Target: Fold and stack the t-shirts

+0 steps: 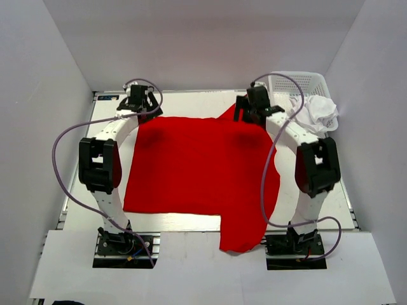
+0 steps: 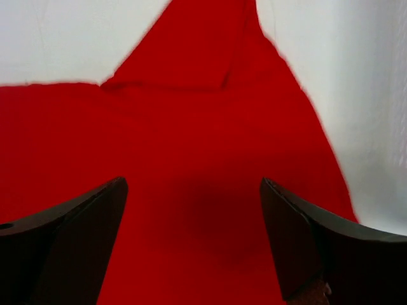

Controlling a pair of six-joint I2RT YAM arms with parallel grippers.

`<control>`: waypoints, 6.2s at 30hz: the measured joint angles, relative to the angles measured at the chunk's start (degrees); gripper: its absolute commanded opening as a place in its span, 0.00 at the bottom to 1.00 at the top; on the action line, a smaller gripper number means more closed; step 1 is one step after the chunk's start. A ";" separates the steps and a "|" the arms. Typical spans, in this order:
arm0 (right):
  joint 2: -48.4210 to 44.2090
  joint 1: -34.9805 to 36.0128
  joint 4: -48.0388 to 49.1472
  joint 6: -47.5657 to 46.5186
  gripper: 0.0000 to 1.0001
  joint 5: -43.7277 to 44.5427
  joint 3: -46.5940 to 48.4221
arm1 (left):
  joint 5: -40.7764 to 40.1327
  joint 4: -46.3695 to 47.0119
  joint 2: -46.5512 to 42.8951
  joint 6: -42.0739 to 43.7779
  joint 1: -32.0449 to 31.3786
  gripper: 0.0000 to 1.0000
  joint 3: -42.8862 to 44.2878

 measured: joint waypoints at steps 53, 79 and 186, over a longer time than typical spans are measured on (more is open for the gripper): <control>-14.29 3.91 -2.80 3.98 0.90 8.90 -13.14 | -5.81 -12.63 -30.14 -17.29 4.55 0.99 -30.99; -21.00 3.34 1.29 9.84 0.90 3.50 -26.75 | -5.79 -6.64 -32.72 -26.71 4.52 0.29 -51.76; 1.36 -2.97 -6.91 7.63 0.90 -12.35 -8.94 | 9.01 -7.39 -2.80 -15.43 10.45 1.00 -12.50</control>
